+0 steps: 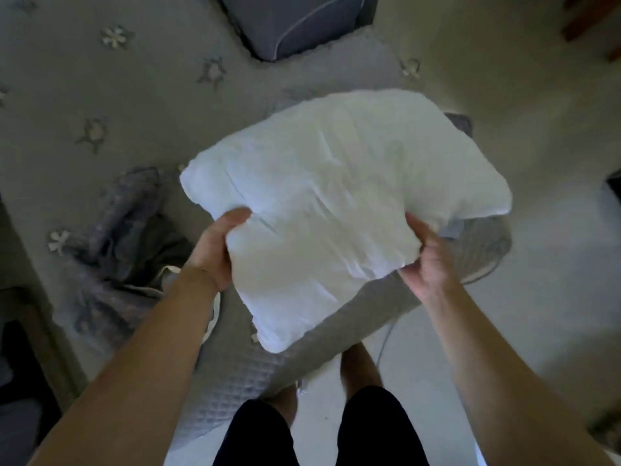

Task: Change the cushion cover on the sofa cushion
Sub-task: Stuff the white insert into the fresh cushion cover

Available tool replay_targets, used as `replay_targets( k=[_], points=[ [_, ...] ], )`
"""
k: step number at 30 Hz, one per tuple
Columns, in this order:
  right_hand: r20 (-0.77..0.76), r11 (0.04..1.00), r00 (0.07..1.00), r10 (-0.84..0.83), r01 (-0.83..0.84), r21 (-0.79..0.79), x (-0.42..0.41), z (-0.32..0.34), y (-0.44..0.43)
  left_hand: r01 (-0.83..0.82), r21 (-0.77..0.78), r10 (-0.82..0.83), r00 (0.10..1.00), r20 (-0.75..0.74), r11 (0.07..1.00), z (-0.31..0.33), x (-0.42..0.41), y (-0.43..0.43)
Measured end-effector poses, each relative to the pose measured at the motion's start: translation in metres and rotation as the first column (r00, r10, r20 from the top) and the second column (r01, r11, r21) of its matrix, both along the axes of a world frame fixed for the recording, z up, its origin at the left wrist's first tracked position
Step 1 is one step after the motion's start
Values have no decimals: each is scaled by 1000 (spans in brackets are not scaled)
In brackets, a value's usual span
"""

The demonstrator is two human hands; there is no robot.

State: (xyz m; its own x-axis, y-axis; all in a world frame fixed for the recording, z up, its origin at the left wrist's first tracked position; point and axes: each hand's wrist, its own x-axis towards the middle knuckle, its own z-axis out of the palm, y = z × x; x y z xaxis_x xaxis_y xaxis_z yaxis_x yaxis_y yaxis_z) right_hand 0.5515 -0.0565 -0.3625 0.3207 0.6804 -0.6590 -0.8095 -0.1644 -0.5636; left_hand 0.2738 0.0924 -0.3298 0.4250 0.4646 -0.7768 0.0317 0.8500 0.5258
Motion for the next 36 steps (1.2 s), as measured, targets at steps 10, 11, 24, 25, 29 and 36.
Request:
replay_targets(
  k=[10,11,24,25,29,36],
  points=[
    [253,250,794,553,132,-959,-35,-57,-41,265,272,16,687,-726,925,-105,39,-54],
    [441,336,688,576,293,-895,-34,-49,-29,238,336,84,692,-717,911,-107,40,-51],
    [329,200,-597,731,-274,-941,-6,-85,106,516,293,-100,605,-790,805,-139,34,-37],
    [347,237,-596,724,-258,-937,-2,-78,97,492,287,-118,640,-759,822,-137,37,-43],
    [392,437,-607,692,-81,-896,7,-67,40,483,236,-227,719,-657,843,-141,57,-76],
    [297,354,-502,812,18,-935,-2,-129,14,830,269,-180,398,-900,488,-181,56,-46]
  ],
)
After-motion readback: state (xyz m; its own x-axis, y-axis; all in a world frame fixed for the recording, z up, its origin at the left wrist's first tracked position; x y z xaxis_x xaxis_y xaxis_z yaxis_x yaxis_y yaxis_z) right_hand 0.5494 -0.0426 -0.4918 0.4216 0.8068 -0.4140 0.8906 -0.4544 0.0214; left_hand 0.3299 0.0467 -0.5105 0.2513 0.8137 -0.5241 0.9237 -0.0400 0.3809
